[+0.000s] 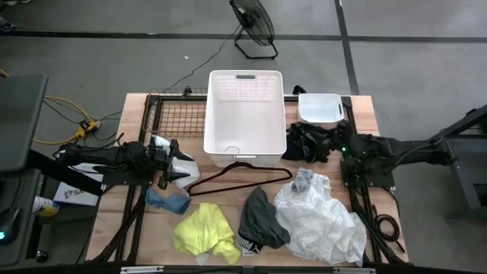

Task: Pick & Place Cloths
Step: Put the black underwear into the wire basket

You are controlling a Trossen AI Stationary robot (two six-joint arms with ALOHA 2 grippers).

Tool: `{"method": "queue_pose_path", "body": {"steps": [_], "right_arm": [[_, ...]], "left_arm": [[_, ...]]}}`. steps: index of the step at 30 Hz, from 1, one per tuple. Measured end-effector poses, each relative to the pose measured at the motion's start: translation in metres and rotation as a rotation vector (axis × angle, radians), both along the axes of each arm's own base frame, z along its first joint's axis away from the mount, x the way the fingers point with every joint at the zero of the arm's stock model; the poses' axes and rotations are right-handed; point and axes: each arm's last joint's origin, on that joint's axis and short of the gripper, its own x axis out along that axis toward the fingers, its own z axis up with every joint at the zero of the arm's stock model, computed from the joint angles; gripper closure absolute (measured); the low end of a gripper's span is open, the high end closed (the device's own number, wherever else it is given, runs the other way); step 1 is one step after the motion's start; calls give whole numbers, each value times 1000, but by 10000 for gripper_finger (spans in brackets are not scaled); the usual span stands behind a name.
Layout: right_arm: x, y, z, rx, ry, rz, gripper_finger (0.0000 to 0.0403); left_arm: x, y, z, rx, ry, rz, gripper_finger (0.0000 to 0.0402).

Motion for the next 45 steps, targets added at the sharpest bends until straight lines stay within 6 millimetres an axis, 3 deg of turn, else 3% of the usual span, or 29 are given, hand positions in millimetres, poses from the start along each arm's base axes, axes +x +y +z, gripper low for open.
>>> {"method": "queue_pose_path", "body": {"steps": [9,23,35,45], "right_arm": [[1,-1,-14,298,164,-196,247],[11,-14,-31,547,315,-211,247],[27,-17,-51,589,476,-259,292],[26,-17,-59,580,572,-314,310]], "left_arm": [[0,0,0,0,0,0,130],[0,0,0,0,0,3,130],[0,0,0,0,0,3,130],[0,0,0,0,0,2,130]]}}
